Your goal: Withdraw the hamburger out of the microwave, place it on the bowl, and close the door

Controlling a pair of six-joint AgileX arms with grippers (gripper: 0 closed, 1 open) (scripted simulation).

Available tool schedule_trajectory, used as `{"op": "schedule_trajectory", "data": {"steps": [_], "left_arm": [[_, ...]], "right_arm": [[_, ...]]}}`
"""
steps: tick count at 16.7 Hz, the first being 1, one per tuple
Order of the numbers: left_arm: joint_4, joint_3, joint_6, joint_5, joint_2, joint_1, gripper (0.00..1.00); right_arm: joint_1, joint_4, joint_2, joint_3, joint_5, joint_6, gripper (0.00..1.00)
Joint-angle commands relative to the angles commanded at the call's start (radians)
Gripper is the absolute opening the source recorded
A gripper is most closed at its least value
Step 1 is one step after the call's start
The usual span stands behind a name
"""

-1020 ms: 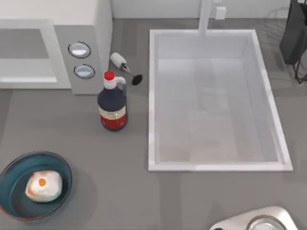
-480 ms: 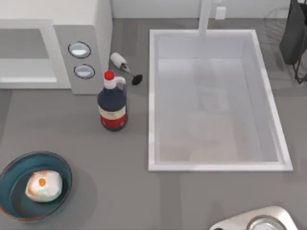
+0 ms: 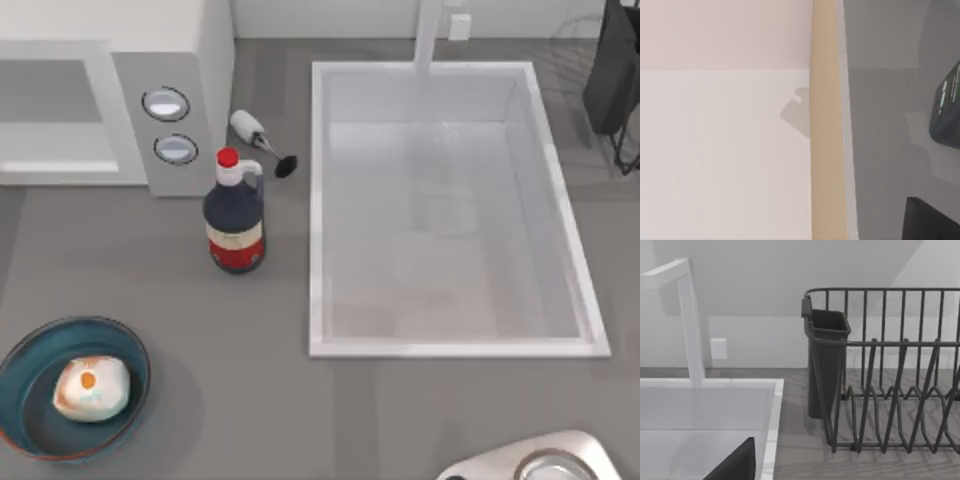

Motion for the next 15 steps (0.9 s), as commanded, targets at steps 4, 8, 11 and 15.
{"op": "schedule_trajectory", "data": {"steps": [4, 8, 11, 15], "left_arm": [[-0.001, -0.002, -0.003, -0.001, -0.007, -0.006, 0.0], [0.056, -0.117, -0.069, -0.032, -0.111, -0.067, 0.0], [0.122, -0.277, -0.143, -0.066, -0.23, -0.135, 0.0], [0.174, -0.372, -0.201, -0.092, -0.317, -0.188, 0.0]], "right_arm": [[0.0, 0.0, 0.0, 0.0, 0.0, 0.0, 1.0], [0.0, 0.0, 0.0, 0.0, 0.0, 0.0, 1.0], [0.0, 0.0, 0.0, 0.0, 0.0, 0.0, 1.0], [0.0, 0.0, 0.0, 0.0, 0.0, 0.0, 1.0]]}}
